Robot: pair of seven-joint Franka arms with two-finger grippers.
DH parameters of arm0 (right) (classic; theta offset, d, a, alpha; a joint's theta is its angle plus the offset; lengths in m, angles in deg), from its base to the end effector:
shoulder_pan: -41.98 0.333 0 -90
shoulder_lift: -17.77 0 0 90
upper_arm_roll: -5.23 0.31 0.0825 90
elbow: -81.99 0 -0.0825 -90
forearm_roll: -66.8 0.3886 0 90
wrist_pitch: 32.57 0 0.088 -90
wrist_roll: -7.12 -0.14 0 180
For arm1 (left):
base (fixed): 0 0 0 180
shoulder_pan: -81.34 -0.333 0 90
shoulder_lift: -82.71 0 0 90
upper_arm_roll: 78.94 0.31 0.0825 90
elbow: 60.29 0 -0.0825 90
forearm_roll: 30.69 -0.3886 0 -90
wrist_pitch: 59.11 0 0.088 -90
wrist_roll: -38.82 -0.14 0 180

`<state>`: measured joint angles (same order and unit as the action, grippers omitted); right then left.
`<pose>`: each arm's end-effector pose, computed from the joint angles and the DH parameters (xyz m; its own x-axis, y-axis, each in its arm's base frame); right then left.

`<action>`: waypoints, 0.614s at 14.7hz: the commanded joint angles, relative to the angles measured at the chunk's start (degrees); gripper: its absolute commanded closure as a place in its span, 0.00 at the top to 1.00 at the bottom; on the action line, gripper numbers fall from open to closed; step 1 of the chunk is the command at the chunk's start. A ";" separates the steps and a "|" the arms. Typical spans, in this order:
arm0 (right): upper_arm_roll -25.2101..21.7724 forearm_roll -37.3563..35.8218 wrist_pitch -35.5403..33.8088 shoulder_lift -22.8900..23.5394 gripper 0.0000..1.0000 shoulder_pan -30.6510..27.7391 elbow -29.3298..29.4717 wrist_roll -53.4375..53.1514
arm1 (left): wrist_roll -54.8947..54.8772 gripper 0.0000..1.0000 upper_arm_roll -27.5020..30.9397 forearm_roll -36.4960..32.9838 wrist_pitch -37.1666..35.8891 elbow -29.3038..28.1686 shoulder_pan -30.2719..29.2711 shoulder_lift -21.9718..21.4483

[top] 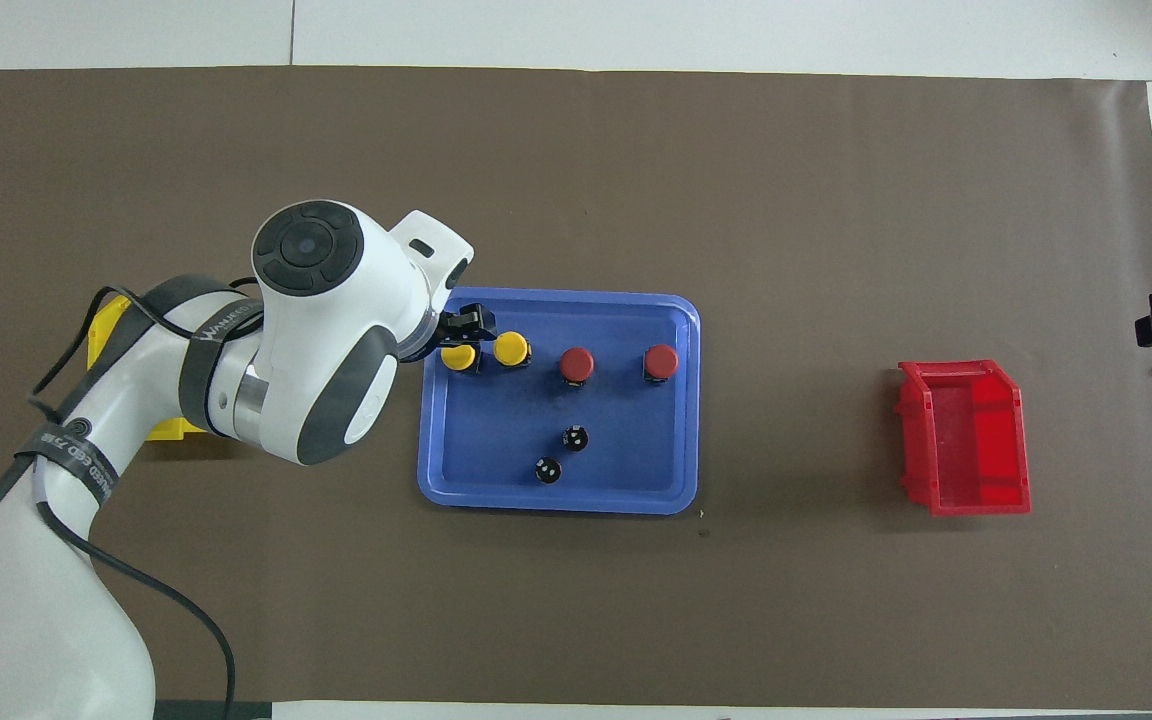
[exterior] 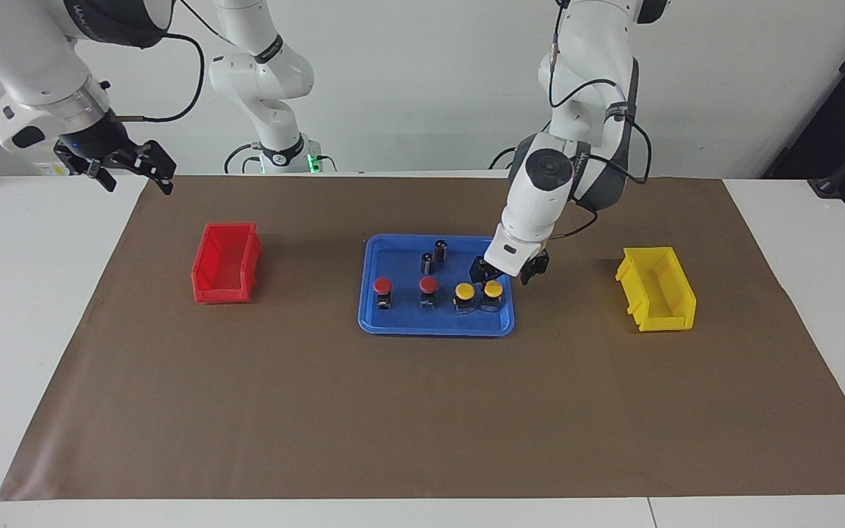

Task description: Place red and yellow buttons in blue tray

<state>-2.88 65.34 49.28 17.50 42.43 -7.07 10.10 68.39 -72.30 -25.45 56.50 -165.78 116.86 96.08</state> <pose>0.5329 -0.0757 0.5845 0.9890 -0.0841 -0.1220 -0.0825 -0.9964 0.0185 0.5309 -0.3049 0.3565 0.9959 0.0506 -0.0748 0.0522 -0.9985 0.0190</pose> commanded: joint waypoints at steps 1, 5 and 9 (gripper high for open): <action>0.21 -0.64 0.59 -1.31 1.00 -0.10 -1.56 1.24 | -8.61 1.00 0.30 -0.67 -9.85 4.59 -5.26 -1.49; 0.21 -0.64 0.68 -1.31 1.00 -0.10 -1.56 1.24 | -20.07 1.00 0.74 -3.29 -14.53 5.90 -11.70 -4.49; 0.21 -0.56 0.68 -1.31 1.00 -0.10 -1.73 0.89 | -21.30 1.00 1.35 -4.10 -21.19 7.93 -18.54 -10.54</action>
<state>-2.88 65.34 49.28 17.50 42.43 -7.07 10.10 48.45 -70.75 -28.23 39.64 -158.78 101.32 89.29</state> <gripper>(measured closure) 0.000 0.000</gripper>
